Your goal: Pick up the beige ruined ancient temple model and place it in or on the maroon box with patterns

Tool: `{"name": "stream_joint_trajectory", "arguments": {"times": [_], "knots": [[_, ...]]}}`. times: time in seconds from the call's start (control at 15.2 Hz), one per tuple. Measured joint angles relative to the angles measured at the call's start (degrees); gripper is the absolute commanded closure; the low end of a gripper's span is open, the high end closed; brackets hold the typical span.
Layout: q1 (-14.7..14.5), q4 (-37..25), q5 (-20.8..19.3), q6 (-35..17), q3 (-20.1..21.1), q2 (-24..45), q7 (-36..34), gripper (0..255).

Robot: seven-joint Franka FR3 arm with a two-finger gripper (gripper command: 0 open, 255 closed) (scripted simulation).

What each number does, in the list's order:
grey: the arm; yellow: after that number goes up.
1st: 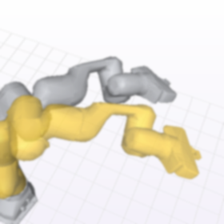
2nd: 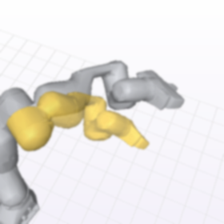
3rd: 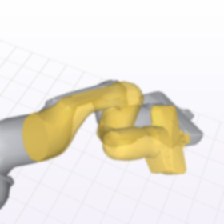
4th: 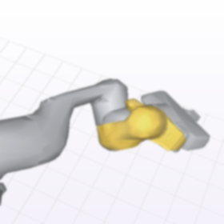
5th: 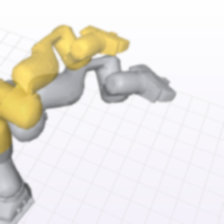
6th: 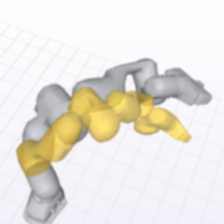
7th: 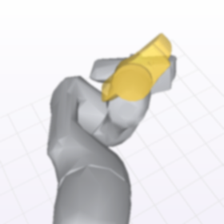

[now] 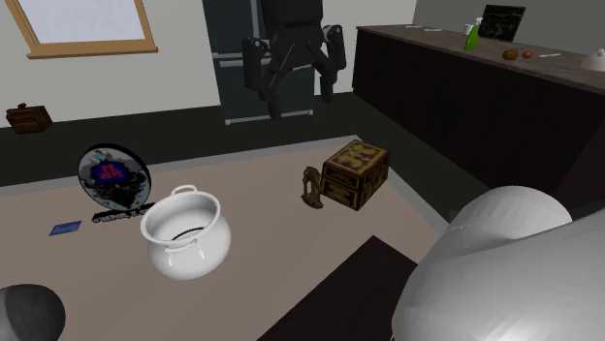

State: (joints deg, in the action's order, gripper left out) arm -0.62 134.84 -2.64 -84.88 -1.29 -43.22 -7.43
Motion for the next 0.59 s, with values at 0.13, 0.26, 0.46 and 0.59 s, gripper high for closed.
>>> {"name": "stream_joint_trajectory", "arguments": {"times": [0.13, 0.26, 0.46, 0.59], "knots": [[0.2, 0.4, -0.3, -0.9, -0.4, 0.4, 0.4, 0], [0.5, 2.1, -1.0, -3.9, -1.5, 1.5, 1.3, 0], [1.4, 4.0, -2.6, -9.0, -4.0, 4.1, 3.7, 0], [1.9, 4.7, -3.4, -12.6, -5.5, 6.6, 5.0, 0]]}}
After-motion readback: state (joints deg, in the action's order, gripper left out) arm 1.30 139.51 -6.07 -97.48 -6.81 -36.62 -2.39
